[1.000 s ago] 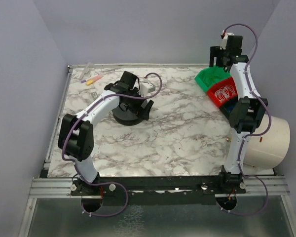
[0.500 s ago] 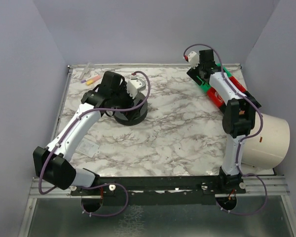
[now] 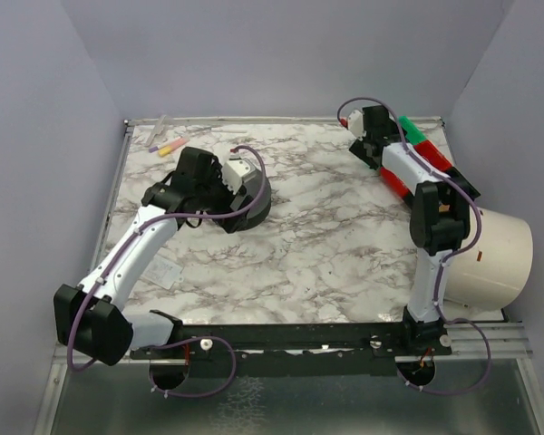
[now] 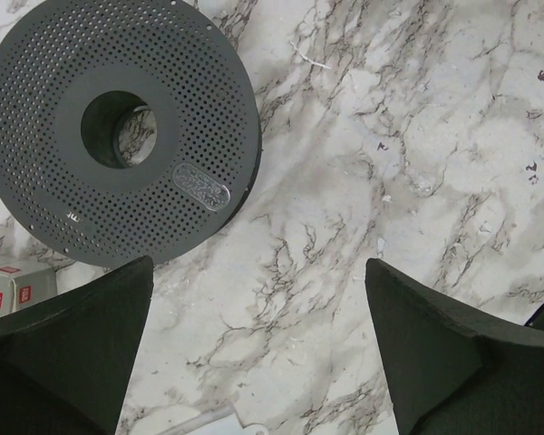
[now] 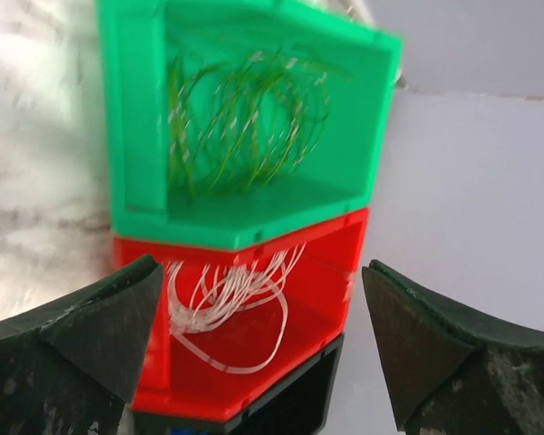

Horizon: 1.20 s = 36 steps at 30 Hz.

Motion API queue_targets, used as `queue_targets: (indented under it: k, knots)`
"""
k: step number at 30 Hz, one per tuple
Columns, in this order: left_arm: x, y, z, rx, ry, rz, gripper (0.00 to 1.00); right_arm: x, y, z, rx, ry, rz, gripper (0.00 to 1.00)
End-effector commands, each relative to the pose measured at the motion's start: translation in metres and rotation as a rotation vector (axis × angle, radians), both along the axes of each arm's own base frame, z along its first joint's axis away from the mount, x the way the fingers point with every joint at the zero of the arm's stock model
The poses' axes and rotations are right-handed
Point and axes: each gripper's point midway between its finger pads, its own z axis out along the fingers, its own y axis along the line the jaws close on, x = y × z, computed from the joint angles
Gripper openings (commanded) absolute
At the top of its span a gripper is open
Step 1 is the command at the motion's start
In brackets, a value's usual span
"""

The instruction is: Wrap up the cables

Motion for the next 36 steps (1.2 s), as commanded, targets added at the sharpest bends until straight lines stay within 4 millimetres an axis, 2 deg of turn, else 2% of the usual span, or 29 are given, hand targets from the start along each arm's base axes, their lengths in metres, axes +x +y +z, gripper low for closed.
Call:
queue_targets:
  k: [1, 6, 8, 13, 17, 19, 23, 26, 31, 36]
  knots:
    - [0.005, 0.005, 0.012, -0.024, -0.063, 0.026, 0.99, -0.028, -0.005, 0.039, 0.043, -0.082, -0.013, 0.97]
    - [0.004, 0.007, 0.015, -0.049, -0.07, 0.026, 0.99, -0.065, -0.002, 0.028, 0.088, -0.146, 0.053, 0.98]
    - [0.003, 0.006, 0.016, -0.058, -0.069, 0.023, 0.99, -0.08, -0.004, 0.015, 0.096, -0.138, 0.073, 0.98]
    - [0.001, 0.007, 0.019, -0.068, -0.077, 0.022, 0.99, -0.102, -0.022, 0.002, 0.118, -0.122, 0.06, 0.98]
    - [0.0, 0.009, 0.02, -0.079, -0.081, 0.022, 0.99, -0.116, -0.024, 0.008, 0.171, -0.151, 0.083, 0.99]
    - [0.0, 0.01, 0.021, -0.082, -0.082, 0.024, 0.99, -0.135, -0.014, 0.004, 0.226, -0.086, 0.123, 1.0]
    - [0.0, 0.011, 0.021, -0.092, -0.077, 0.024, 0.99, -0.189, 0.029, 0.008, 0.414, 0.07, 0.298, 1.0]
    - [0.001, 0.012, 0.022, -0.094, -0.077, 0.026, 0.99, -0.235, 0.037, 0.003, 0.461, 0.231, 0.333, 1.0]
    - [0.001, 0.012, 0.021, -0.096, -0.076, 0.025, 0.99, -0.304, 0.014, -0.025, 0.374, 0.476, 0.269, 1.0]
    - [0.003, 0.012, 0.018, -0.094, -0.068, 0.027, 0.99, -0.348, -0.012, -0.035, 0.25, 0.523, 0.248, 1.0]
